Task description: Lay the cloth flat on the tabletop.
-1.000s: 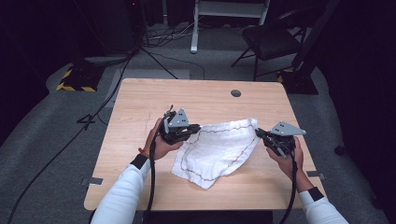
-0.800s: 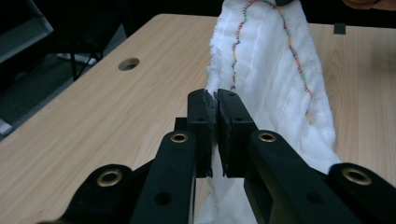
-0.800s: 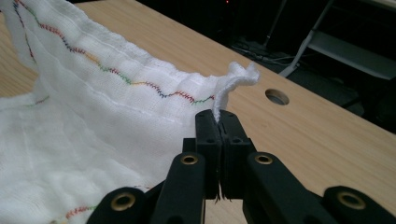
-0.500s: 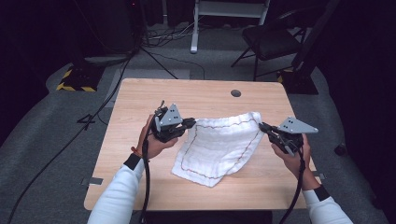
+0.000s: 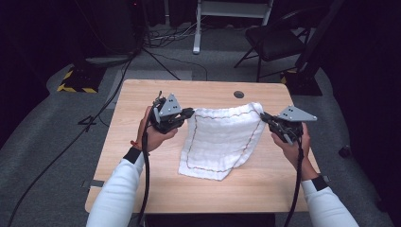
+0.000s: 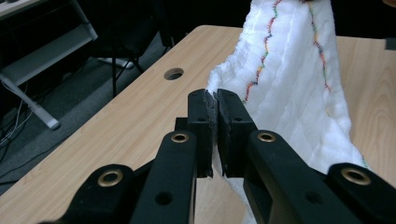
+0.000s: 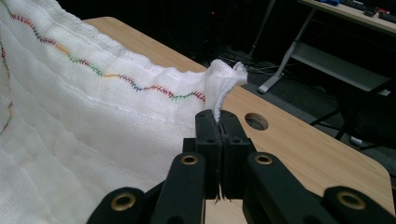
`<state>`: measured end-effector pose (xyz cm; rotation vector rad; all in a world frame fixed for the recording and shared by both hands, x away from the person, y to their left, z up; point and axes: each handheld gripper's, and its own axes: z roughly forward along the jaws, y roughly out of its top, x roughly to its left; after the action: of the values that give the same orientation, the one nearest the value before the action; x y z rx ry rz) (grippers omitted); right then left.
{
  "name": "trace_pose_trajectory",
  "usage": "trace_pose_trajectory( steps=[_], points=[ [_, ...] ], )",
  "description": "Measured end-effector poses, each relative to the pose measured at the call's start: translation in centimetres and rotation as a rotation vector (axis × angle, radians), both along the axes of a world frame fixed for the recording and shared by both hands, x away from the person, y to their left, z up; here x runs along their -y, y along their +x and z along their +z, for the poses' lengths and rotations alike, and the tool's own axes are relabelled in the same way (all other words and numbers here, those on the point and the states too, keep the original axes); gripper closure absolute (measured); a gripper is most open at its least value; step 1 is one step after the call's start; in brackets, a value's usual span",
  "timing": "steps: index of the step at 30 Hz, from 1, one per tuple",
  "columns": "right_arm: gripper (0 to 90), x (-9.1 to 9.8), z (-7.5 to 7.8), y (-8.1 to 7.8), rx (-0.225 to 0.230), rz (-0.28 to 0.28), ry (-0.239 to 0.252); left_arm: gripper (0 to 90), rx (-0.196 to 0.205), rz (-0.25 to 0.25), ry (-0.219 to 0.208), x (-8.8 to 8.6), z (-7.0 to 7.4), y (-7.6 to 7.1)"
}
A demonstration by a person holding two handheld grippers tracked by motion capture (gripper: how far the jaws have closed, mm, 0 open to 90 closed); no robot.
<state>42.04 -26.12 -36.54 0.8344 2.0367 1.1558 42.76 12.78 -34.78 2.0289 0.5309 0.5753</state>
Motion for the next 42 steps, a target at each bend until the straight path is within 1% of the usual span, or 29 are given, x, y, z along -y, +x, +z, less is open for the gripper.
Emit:
trace_pose_trajectory(
  steps=[3, 4, 5, 6, 7, 9, 10, 12, 13, 14, 15, 17, 18, 19, 20, 21, 22, 23, 24, 27, 28, 30, 32, 35, 37, 38, 39, 41, 42],
  points=[
    [88.5, -0.4, -0.4, 1.3, -0.016, -0.016, -0.014, 84.7, -0.016, 0.027, 0.006, 0.1, -0.6, 1.4],
    [88.5, -0.6, -0.9, 2.3, -0.037, -0.024, -0.017, 84.6, -0.034, 0.047, 0.013, 0.2, -1.1, 2.5],
    [88.5, -0.8, -1.2, 2.9, -0.047, -0.031, -0.019, 84.6, -0.034, 0.047, 0.013, 0.2, -1.1, 2.5],
    [88.5, -1.0, -1.5, 3.5, -0.055, -0.035, -0.030, 84.6, -0.040, 0.059, 0.019, 0.4, -1.4, 3.0],
    [88.5, -1.0, -1.5, 3.5, -0.055, -0.035, -0.030, 84.6, -0.050, 0.068, 0.025, 0.6, -1.8, 3.5],
    [88.5, -1.5, -2.4, 5.0, -0.080, -0.047, -0.051, 84.7, -0.070, 0.080, 0.032, 1.0, -2.5, 4.6],
    [88.5, -1.5, -2.4, 5.0, -0.080, -0.047, -0.051, 84.7, -0.076, 0.088, 0.036, 1.1, -2.8, 5.0],
    [88.5, -1.8, -3.2, 6.3, -0.095, -0.059, -0.066, 84.8, -0.091, 0.100, 0.044, 1.4, -3.4, 6.0],
    [88.5, -1.8, -3.2, 6.3, -0.095, -0.059, -0.066, 84.8, -0.101, 0.107, 0.043, 1.4, -3.8, 6.5],
    [88.5, -2.0, -3.7, 7.3, -0.105, -0.071, -0.070, 84.8, -0.116, 0.123, 0.042, 1.5, -4.4, 7.4],
    [88.5, -2.0, -3.7, 7.3, -0.105, -0.071, -0.070, 84.8, -0.116, 0.123, 0.042, 1.5, -4.4, 7.4],
    [88.3, -2.2, -4.4, 8.5, -0.120, -0.096, -0.081, 84.8, -0.129, 0.139, 0.056, 1.6, -5.1, 8.2],
    [88.3, -2.2, -4.4, 8.5, -0.120, -0.096, -0.081, 84.8, -0.130, 0.149, 0.063, 1.6, -5.4, 8.6],
    [87.5, -2.2, -4.7, 8.9, -0.129, -0.103, -0.084, 84.7, -0.135, 0.164, 0.069, 1.6, -5.8, 9.0],
    [77.5, -2.5, -5.3, 9.6, -0.138, -0.137, -0.109, 83.8, -0.145, 0.184, 0.078, 1.6, -6.2, 9.4],
    [77.5, -2.5, -5.3, 9.6, -0.138, -0.137, -0.109, 83.8, -0.147, 0.209, 0.087, 1.6, -6.6, 9.7],
    [74.4, -2.6, -5.6, 9.9, -0.140, -0.161, -0.121, 79.3, -0.151, 0.250, 0.110, 1.7, -7.0, 10.0],
    [70.7, -2.7, -5.9, 9.9, -0.160, -0.155, -0.120, 64.3, -0.163, 0.269, 0.121, 1.8, -7.3, 10.1],
    [70.7, -2.7, -5.9, 9.9, -0.160, -0.155, -0.120, 64.3, -0.169, 0.273, 0.120, 1.8, -7.5, 10.1],
    [68.3, -2.7, -6.3, 9.2, -0.172, -0.123, -0.132, 51.3, -0.170, 0.261, 0.118, 1.8, -8.0, 9.2],
    [67.6, -2.5, -6.4, 8.6, -0.186, -0.097, -0.133, 44.4, -0.170, 0.246, 0.113, 1.8, -8.1, 8.8],
    [66.9, -2.3, -6.7, 7.6, -0.192, -0.071, -0.134, 38.8, -0.165, 0.223, 0.106, 1.8, -8.1, 7.7],
    [65.5, -1.9, -6.9, 6.3, -0.214, -0.024, -0.124, 33.7, -0.171, 0.169, 0.122, 1.7, -8.3, 6.3],
    [64.0, -1.3, -7.3, 4.1, -0.258, 0.056, -0.087, 29.2, -0.185, 0.123, 0.121, 1.6, -8.6, 4.5],
    [63.2, -1.3, -7.8, 2.8, -0.268, 0.087, -0.116, 28.3, -0.193, 0.094, 0.122, 1.6, -8.8, 3.2],
    [61.1, -1.4, -8.2, 1.7, -0.282, 0.123, -0.133, 27.2, -0.205, 0.058, 0.140, 1.6, -9.1, 1.9],
    [61.1, -1.4, -8.2, 1.7, -0.282, 0.123, -0.133, 26.7, -0.205, 0.058, 0.140, 1.6, -9.1, 1.9],
    [59.0, -1.5, -8.5, 0.5, -0.291, 0.186, -0.134, 25.2, -0.230, 0.014, 0.155, 1.8, -9.5, 0.7],
    [58.3, -1.6, -8.7, -0.1, -0.295, 0.222, -0.133, 25.1, -0.231, -0.001, 0.160, 1.9, -9.6, 0.0]
  ],
)
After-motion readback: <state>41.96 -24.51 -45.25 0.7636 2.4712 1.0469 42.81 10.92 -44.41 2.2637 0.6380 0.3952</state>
